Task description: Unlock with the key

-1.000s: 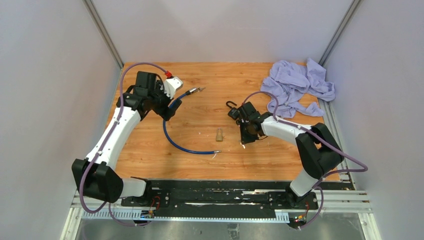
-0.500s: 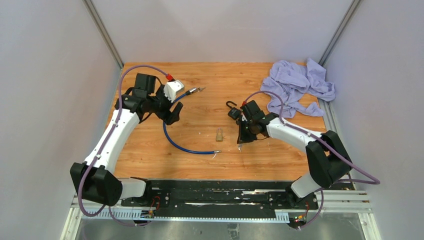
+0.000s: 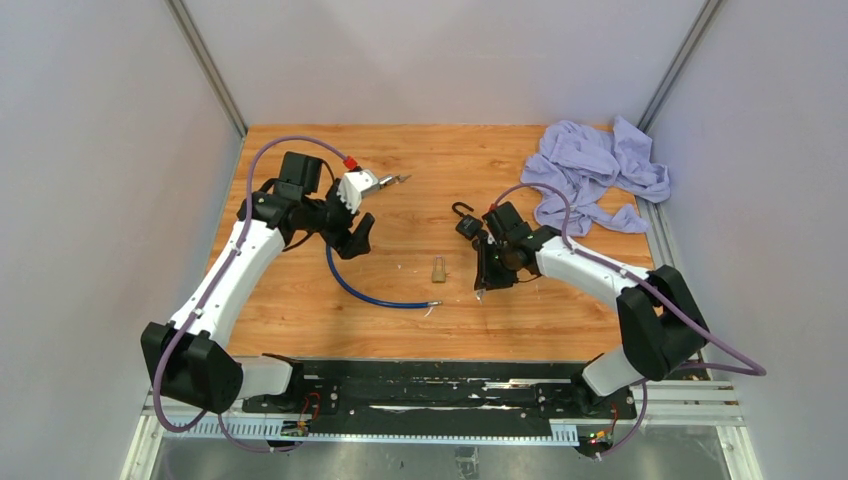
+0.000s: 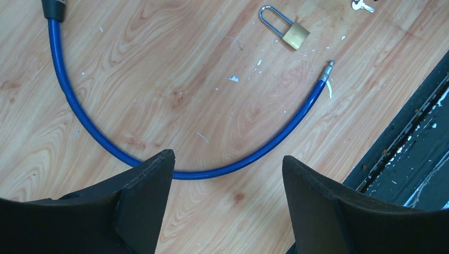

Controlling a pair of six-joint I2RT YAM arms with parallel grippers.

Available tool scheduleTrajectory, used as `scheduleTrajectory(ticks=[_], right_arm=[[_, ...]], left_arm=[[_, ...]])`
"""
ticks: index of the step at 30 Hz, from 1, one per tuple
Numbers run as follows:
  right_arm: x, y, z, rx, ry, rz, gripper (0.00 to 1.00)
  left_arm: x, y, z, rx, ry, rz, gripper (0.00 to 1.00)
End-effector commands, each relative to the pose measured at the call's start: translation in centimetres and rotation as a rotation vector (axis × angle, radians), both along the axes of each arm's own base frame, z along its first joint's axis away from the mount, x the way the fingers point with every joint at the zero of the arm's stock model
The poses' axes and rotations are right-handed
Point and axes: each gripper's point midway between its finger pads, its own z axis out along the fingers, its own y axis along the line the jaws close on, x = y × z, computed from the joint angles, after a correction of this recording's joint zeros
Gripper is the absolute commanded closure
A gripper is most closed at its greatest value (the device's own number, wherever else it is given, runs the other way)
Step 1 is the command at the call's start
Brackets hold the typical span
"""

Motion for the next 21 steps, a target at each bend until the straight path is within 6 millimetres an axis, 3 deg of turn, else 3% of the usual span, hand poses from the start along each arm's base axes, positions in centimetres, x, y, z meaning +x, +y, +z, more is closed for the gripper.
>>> scheduleTrajectory(ticks=[1, 9, 21], right_arm=[[-0.4, -1.4, -1.6, -0.071, 0.027, -0.048, 0.69], [-0.3, -1.3, -3.8, -0.113, 0.052, -0.101, 0.69], [-0.1, -0.6, -4.4, -0.104, 0.047, -0.138, 0.71]], left_arm=[[-0.5, -0.2, 0.2, -0.013, 0.003, -0.008, 0.22], [-0.5, 0.2, 0.2, 0.005, -0.023, -0.005, 0.22], [-0.6, 0.5, -0.3, 0.022, -0.033, -0.008, 0.22]])
